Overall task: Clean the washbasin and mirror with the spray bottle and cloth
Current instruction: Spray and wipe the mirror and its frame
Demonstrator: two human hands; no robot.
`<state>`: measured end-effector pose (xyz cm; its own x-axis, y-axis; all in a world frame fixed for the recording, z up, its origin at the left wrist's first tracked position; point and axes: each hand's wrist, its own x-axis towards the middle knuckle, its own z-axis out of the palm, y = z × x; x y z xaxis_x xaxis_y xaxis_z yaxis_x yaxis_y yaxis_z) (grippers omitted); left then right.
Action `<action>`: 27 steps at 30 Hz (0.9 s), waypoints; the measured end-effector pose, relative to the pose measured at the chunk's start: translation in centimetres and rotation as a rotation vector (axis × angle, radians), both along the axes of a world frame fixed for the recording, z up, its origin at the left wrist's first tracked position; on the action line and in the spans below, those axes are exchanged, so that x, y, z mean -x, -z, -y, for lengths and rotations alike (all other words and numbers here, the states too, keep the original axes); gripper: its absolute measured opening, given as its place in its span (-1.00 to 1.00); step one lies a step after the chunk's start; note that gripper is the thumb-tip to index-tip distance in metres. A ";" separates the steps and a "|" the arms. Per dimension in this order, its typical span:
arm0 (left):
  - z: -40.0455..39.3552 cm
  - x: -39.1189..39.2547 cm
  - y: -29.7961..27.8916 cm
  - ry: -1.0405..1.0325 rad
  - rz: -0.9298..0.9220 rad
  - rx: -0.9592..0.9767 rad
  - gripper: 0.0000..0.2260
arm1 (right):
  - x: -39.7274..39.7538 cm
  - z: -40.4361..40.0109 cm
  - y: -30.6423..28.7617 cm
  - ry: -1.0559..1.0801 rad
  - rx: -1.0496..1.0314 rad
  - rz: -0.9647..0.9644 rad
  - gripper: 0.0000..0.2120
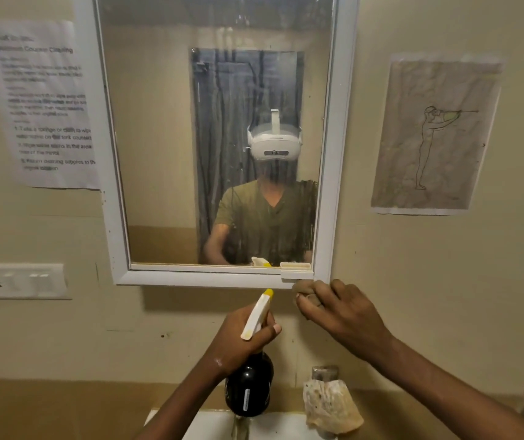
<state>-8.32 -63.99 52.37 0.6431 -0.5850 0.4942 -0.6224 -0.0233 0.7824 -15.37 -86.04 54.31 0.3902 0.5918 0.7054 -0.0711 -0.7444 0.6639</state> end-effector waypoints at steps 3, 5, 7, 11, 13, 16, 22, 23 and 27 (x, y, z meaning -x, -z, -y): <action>-1.1 -0.6 0.3 -0.032 -0.021 0.016 -0.77 | -2.5 -3.9 -0.2 -0.030 0.015 0.020 -0.77; -2.0 -0.9 0.4 -0.055 -0.020 0.019 -0.75 | -3.1 -4.7 -0.2 -0.038 -0.003 0.018 -0.76; -2.8 -1.2 0.5 -0.062 -0.010 0.000 -0.74 | -2.6 -3.7 -0.1 -0.029 -0.006 0.005 -0.75; -4.3 -1.3 0.9 -0.060 -0.046 -0.009 -0.71 | -1.3 -1.5 0.2 0.028 0.011 -0.001 -0.67; -4.9 -1.4 1.2 -0.087 -0.062 0.009 -0.75 | -2.1 -3.0 -0.3 0.011 -0.006 0.014 -0.72; -5.7 -2.0 1.6 -0.132 -0.078 0.030 -0.85 | -4.2 -7.7 -0.9 -0.082 -0.069 -0.001 -0.77; -6.9 -2.8 1.8 -0.227 -0.049 0.041 -0.71 | -4.7 -8.6 -0.8 -0.066 -0.121 -0.054 -0.73; -7.1 -2.8 1.8 -0.248 -0.033 0.044 -0.69 | -4.1 -7.4 -0.6 -0.065 -0.113 -0.059 -0.73; -7.8 -2.5 1.7 -0.257 -0.045 0.063 -0.71 | -2.9 -4.3 -0.2 -0.020 -0.062 -0.079 -0.70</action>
<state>-5.80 -56.17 50.70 0.7885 -0.3690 0.4921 -0.5671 -0.1265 0.8139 -12.52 -81.73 54.46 0.4345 0.5563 0.7083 -0.0050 -0.7849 0.6196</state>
